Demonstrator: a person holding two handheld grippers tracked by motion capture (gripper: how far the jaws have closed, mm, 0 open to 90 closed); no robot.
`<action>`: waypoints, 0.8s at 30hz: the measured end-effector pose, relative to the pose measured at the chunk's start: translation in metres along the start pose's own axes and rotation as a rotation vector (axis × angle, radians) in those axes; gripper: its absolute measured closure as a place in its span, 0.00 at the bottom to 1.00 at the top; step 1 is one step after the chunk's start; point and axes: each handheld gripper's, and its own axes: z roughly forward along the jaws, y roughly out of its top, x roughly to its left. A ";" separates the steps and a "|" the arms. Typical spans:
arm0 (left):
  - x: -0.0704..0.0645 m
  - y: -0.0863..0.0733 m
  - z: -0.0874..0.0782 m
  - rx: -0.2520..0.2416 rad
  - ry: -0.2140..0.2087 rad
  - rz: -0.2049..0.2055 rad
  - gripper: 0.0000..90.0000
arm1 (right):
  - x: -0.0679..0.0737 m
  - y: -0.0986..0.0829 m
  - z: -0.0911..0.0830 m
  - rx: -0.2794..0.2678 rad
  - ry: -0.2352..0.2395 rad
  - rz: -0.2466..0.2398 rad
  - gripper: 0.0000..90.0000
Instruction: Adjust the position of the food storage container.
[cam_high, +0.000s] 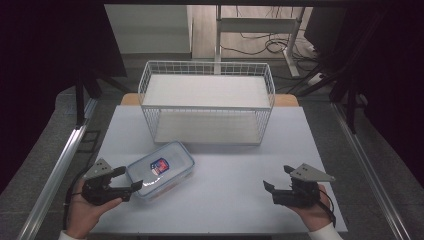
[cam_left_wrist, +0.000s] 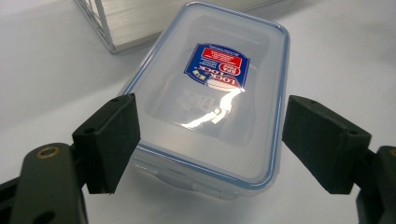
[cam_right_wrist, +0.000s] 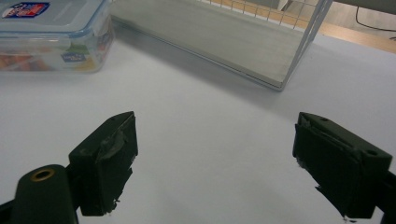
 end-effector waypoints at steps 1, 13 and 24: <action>0.000 0.000 0.000 0.000 0.000 0.000 0.21 | 0.000 0.000 0.000 0.000 0.000 0.000 0.16; 0.001 0.002 0.000 -0.007 -0.009 -0.009 0.22 | 0.002 -0.003 0.003 0.023 0.017 -0.002 0.17; -0.004 0.023 -0.001 -0.015 0.008 0.013 0.26 | 0.002 0.000 0.010 0.030 0.042 -0.002 0.18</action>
